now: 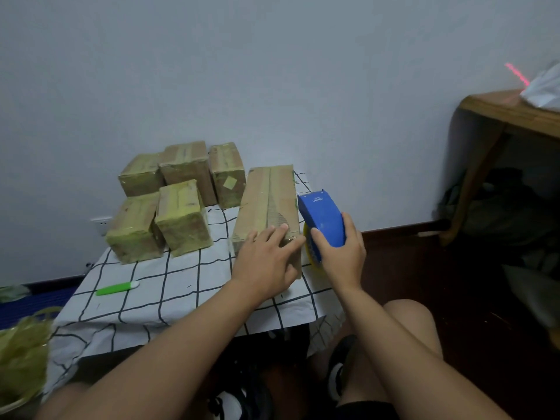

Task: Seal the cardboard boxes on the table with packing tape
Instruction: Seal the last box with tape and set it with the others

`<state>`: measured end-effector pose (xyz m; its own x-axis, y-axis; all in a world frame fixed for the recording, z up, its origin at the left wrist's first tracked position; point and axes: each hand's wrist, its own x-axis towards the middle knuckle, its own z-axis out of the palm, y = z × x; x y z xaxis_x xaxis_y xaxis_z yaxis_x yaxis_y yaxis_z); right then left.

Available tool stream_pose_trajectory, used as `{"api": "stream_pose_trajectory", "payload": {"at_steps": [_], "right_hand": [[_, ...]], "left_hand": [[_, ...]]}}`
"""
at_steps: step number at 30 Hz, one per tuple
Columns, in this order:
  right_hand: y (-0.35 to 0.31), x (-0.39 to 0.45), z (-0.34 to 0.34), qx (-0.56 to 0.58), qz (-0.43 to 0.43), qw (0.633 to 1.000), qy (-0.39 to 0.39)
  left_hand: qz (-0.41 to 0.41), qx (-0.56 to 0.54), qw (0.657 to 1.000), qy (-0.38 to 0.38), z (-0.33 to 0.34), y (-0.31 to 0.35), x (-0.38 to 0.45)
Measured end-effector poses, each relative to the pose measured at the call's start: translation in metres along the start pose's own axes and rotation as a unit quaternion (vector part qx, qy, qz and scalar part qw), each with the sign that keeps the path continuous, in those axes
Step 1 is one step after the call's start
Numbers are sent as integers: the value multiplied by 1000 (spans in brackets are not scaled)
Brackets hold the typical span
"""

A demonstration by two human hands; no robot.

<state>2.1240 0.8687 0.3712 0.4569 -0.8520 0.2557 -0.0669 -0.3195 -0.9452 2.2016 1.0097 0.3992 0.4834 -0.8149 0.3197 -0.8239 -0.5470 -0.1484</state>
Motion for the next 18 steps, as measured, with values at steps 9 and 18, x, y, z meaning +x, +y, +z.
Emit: {"api": "stream_pose_trajectory", "payload": {"at_steps": [9,18], "right_hand": [[16,-20,7,23,18,999,43],[19,-19,6,30,18,998,54]], "left_hand": [[-23,-37,999,6,-4,0,-2],[-110,-108,988,11,-17,5,8]]}}
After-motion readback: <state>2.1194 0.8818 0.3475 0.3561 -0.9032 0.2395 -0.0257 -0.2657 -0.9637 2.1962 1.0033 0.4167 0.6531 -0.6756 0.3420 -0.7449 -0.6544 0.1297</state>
